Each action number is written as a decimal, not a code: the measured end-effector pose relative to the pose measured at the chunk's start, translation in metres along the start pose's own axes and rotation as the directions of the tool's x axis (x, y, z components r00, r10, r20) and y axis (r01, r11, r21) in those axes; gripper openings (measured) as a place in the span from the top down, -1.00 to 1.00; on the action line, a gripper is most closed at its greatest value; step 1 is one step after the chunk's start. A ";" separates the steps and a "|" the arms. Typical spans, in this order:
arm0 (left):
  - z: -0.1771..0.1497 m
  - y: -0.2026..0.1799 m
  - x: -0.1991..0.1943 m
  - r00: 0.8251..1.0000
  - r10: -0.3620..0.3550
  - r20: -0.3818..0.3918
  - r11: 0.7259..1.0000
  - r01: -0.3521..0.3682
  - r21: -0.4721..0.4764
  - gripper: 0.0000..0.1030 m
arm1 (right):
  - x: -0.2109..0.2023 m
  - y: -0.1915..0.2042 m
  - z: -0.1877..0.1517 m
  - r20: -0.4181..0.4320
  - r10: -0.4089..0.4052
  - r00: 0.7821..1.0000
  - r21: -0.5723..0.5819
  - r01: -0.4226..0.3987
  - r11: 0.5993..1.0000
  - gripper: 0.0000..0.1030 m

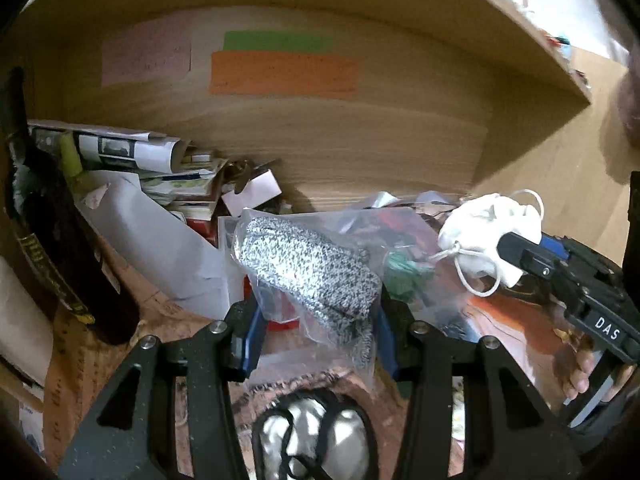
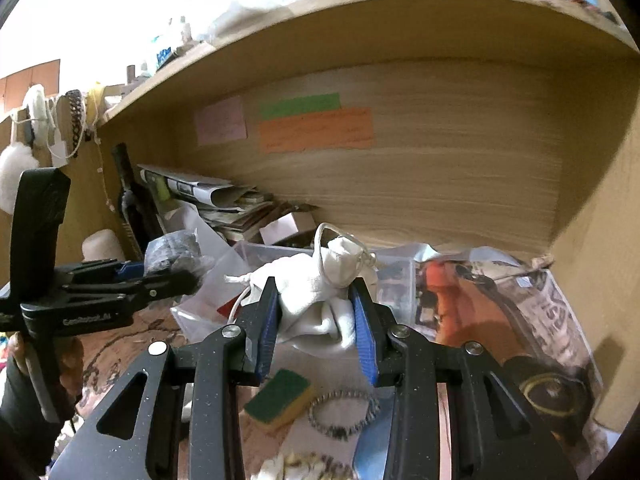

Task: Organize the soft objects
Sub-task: 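Drop the grey bagged item into the box while the right tool drops the white cloth in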

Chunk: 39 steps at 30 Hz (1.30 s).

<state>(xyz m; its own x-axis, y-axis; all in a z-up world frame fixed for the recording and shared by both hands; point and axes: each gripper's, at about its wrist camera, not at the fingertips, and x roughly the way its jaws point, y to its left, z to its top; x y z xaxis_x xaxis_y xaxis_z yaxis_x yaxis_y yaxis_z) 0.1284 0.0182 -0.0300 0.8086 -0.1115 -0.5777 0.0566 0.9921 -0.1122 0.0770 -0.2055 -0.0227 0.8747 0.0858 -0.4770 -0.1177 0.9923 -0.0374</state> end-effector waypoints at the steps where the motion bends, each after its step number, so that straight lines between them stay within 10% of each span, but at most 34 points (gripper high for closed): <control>1: 0.003 0.003 0.007 1.000 0.007 -0.011 1.000 -0.007 -0.005 0.10 | 0.007 0.000 0.002 -0.011 -0.004 1.000 -0.006 0.004 1.000 0.39; 16: 0.003 0.014 0.099 0.976 0.017 -0.218 1.000 -0.015 0.011 0.10 | 0.094 -0.017 -0.015 -0.249 -0.028 0.968 -0.028 0.021 0.999 0.39; 24: 0.001 0.005 0.104 0.975 0.061 -0.216 0.996 -0.046 0.073 -0.01 | 0.103 -0.016 -0.018 -0.270 -0.052 0.962 -0.056 0.038 0.998 0.34; 39: 0.010 0.005 0.036 0.996 0.071 -0.052 0.996 -0.068 0.059 -0.63 | 0.058 -0.007 0.001 -0.137 -0.103 0.985 -0.089 0.092 0.992 -0.35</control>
<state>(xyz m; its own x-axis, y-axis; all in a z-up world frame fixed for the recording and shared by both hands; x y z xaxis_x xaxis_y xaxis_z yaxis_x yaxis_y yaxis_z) 0.1634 0.0194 -0.0429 0.7790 -0.0440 -0.6255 0.0360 0.9990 -0.0254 0.1292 -0.2073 -0.0494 0.8098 -0.0300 -0.5860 -0.0785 0.9842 -0.1588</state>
